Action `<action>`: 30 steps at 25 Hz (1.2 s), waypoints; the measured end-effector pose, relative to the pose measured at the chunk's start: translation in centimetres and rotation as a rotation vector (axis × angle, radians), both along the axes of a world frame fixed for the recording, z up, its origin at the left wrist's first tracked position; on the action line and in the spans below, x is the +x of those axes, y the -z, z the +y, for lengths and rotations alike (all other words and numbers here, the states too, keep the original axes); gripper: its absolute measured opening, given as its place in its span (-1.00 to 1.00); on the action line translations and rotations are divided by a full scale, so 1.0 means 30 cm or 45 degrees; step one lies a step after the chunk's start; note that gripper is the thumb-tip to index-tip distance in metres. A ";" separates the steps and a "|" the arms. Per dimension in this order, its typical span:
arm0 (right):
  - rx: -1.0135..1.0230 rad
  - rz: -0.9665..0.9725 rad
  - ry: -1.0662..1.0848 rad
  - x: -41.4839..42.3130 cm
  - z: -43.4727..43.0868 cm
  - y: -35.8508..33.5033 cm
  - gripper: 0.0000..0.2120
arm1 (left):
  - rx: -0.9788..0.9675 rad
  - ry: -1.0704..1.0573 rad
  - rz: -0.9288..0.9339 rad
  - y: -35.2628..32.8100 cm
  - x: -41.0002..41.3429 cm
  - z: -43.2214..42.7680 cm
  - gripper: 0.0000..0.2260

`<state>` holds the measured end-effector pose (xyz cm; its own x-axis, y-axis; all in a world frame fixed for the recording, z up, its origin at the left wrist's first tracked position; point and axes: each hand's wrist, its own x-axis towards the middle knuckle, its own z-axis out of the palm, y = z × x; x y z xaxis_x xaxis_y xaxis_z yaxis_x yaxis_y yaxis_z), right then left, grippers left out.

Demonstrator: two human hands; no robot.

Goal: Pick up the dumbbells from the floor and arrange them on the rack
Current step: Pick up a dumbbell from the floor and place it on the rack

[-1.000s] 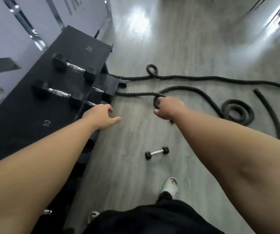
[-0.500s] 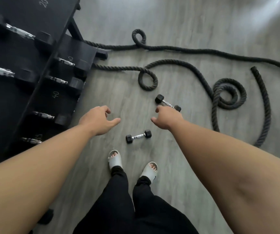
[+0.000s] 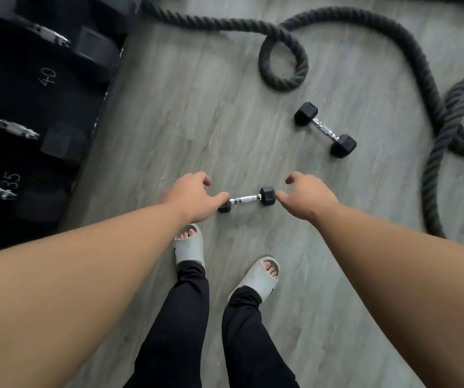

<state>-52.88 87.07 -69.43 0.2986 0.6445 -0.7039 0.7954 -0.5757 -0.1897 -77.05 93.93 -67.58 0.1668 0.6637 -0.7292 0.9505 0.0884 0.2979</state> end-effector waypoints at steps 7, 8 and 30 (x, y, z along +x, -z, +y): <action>-0.065 0.025 0.024 -0.035 0.004 0.674 -0.54 | -0.041 -0.161 0.012 0.692 0.006 -0.005 -0.47; -0.074 0.019 0.026 -0.036 0.004 0.762 -0.53 | -0.054 -0.184 0.012 0.784 0.009 -0.017 -0.46; 0.020 0.234 0.480 -0.145 0.098 0.860 -0.64 | 0.062 -0.266 -0.001 0.817 -0.033 0.212 -0.52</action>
<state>-57.22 90.00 -95.23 0.3861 0.5253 -0.7583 0.4814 -0.8160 -0.3202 -78.04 100.28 -92.09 0.0220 0.7183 -0.6954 0.9129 0.2692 0.3070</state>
